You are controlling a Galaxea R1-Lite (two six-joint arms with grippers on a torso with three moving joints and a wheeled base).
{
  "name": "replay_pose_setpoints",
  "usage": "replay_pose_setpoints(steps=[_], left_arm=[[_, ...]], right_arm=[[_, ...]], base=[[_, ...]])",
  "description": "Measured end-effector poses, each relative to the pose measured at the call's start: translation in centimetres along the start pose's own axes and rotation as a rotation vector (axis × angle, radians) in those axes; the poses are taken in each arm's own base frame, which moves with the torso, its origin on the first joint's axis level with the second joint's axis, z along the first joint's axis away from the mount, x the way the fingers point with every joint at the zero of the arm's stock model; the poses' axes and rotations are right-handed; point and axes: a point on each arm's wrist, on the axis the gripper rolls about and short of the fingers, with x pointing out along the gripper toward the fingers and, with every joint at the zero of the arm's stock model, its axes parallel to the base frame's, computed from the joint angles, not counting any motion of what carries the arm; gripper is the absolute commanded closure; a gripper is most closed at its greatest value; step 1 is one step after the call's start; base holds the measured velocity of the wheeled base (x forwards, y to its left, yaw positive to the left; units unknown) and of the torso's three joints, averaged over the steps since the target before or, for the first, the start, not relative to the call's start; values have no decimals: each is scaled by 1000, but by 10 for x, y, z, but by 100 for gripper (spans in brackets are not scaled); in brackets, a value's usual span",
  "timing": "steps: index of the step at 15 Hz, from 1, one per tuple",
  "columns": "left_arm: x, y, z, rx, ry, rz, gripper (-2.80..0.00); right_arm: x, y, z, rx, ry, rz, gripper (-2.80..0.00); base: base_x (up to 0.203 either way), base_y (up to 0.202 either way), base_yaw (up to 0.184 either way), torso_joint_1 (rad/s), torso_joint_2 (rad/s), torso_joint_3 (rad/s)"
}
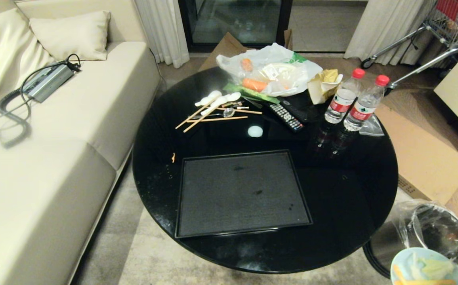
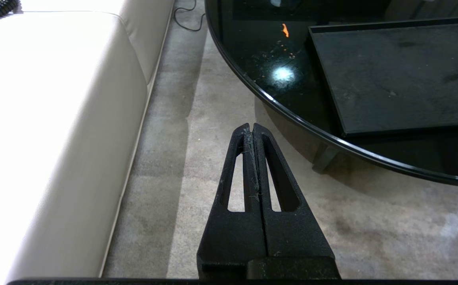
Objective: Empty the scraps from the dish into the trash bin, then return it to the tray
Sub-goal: Move the bowl over the trash can
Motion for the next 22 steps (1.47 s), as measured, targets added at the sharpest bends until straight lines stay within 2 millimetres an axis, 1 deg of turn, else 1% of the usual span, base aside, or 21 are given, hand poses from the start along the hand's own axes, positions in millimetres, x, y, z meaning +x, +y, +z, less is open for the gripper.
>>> replay_pose_setpoints(steps=[14,16,22], left_arm=[[0,0,0,0,0,-3,0],[0,0,0,0,0,-3,0],[0,0,0,0,0,-3,0]], right_arm=[[2,-1,-2,-1,8,-3,0],[2,-1,-2,-1,8,-2,0],[3,-1,-4,-2,12,-6,0]], base=[[0,0,0,0,0,0],[3,-115,8,1,7,5],[0,-183,5,1,2,3]])
